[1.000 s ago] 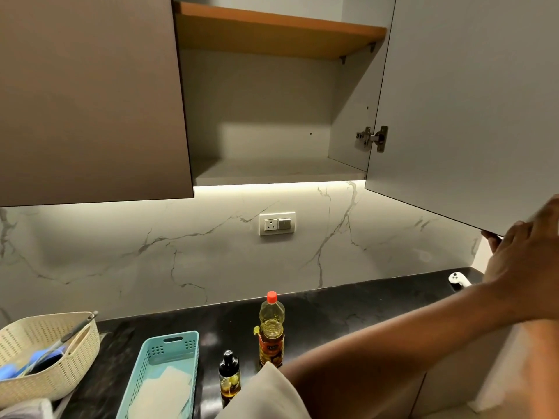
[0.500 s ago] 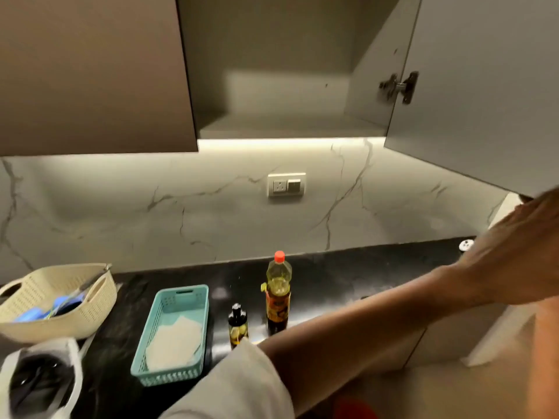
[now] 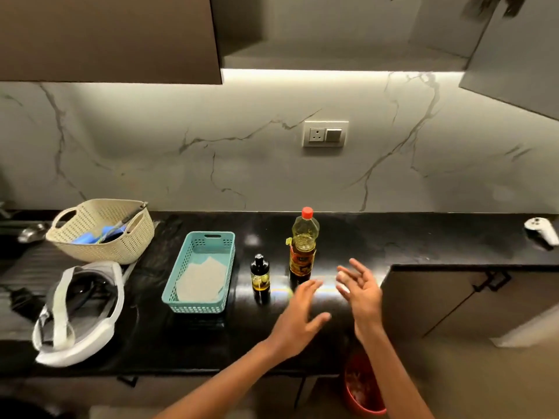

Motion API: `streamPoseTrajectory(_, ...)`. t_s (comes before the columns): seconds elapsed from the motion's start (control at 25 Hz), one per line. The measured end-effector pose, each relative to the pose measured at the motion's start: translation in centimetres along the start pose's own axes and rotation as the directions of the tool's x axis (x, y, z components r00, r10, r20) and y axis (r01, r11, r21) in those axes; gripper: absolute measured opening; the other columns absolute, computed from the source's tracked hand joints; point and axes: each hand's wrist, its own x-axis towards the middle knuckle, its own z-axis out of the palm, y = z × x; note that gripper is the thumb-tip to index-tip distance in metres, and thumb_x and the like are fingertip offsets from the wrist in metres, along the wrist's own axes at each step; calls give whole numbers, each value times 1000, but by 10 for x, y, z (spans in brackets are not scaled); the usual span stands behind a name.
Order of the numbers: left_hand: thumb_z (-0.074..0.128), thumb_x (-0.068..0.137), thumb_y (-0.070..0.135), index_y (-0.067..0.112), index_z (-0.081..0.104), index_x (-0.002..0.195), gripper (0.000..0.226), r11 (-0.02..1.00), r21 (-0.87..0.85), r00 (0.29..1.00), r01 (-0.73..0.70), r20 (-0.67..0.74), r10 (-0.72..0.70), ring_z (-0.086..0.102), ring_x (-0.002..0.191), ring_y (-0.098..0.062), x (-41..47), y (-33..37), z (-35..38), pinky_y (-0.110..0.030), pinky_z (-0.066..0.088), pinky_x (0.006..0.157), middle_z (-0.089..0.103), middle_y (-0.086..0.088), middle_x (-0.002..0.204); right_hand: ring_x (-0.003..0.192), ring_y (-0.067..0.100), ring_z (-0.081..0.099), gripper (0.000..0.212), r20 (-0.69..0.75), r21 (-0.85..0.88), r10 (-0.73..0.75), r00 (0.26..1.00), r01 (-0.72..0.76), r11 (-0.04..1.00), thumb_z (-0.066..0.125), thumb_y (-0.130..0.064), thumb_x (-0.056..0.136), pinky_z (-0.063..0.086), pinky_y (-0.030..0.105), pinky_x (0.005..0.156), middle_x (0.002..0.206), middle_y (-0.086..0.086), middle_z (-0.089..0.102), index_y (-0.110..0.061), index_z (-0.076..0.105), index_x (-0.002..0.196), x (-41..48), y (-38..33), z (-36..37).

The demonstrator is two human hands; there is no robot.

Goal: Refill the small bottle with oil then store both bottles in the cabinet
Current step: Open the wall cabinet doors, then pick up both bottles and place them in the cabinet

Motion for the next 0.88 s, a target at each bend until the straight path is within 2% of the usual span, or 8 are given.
streamPoseTrajectory(0.12, 74, 94, 40, 39, 36, 155, 72, 966, -69, 954, 249, -155, -257, 43, 150, -13, -16, -73, -6, -46, 46, 119, 38, 10, 157, 116, 26, 72, 57, 14, -174, 124, 992, -119, 977, 79, -6, 94, 63, 29, 83, 127, 14, 73, -12, 56, 146, 26, 62, 12)
streamPoseTrajectory(0.24, 79, 93, 26, 30, 40, 154, 73, 918, -95, 849, 386, -352, -393, 52, 139, -19, 2, -91, -24, -44, 49, 116, 45, 6, 148, 114, 19, 69, 74, 25, -345, 187, 982, -167, 924, 87, -18, 88, 60, 37, 94, 140, 9, 66, -15, 52, 152, 48, 91, 21)
streamPoseTrajectory(0.32, 81, 92, 21, 20, 34, 160, 83, 871, -100, 773, 481, -420, -475, 46, 145, -23, 21, -103, -38, -35, 41, 118, 43, -2, 158, 121, 23, 65, 86, 26, -466, 200, 979, -165, 869, 91, -23, 84, 57, 41, 101, 150, 8, 59, -14, 46, 157, 64, 100, 30)
streamPoseTrajectory(0.36, 83, 90, 20, 16, 28, 163, 91, 859, -109, 753, 500, -436, -493, 40, 152, -25, 30, -108, -45, -36, 36, 120, 38, -5, 165, 127, 27, 63, 91, 30, -505, 197, 980, -155, 849, 92, -24, 82, 55, 43, 104, 154, 8, 56, -14, 44, 159, 72, 102, 35)
streamPoseTrajectory(0.48, 91, 83, 16, 9, 21, 166, 109, 796, -217, 703, 566, -378, -602, 31, 159, -30, 60, -128, -56, -40, 27, 128, 31, -12, 172, 141, 34, 54, 102, 28, -547, 176, 984, -132, 826, 94, -25, 80, 51, 49, 111, 165, 7, 45, -15, 35, 163, 99, 98, 52)
streamPoseTrajectory(0.6, 100, 69, 15, 10, 40, 157, 106, 725, -300, 665, 620, -288, -689, 49, 146, -33, 78, -154, -58, -44, 39, 122, 51, -13, 157, 147, 34, 49, 114, 38, -558, 171, 985, -121, 821, 98, -27, 74, 47, 50, 117, 167, 8, 41, -19, 30, 165, 120, 95, 65)
streamPoseTrajectory(0.72, 103, 60, 15, 18, 54, 142, 95, 742, -287, 708, 606, -230, -668, 62, 129, -28, 83, -180, -54, -47, 50, 112, 66, -5, 137, 146, 28, 51, 117, 17, -574, 150, 989, -113, 811, 102, -31, 66, 46, 48, 118, 161, 6, 50, -22, 35, 162, 130, 99, 76)
streamPoseTrajectory(0.88, 102, 62, 14, 19, 65, 130, 78, 767, -283, 733, 577, -235, -638, 68, 116, -22, 82, -185, -54, -41, 55, 103, 75, -1, 124, 133, 23, 61, 105, -78, -552, 84, 993, -113, 826, 102, -38, 62, 51, 46, 112, 145, 1, 64, -29, 46, 150, 127, 105, 96)
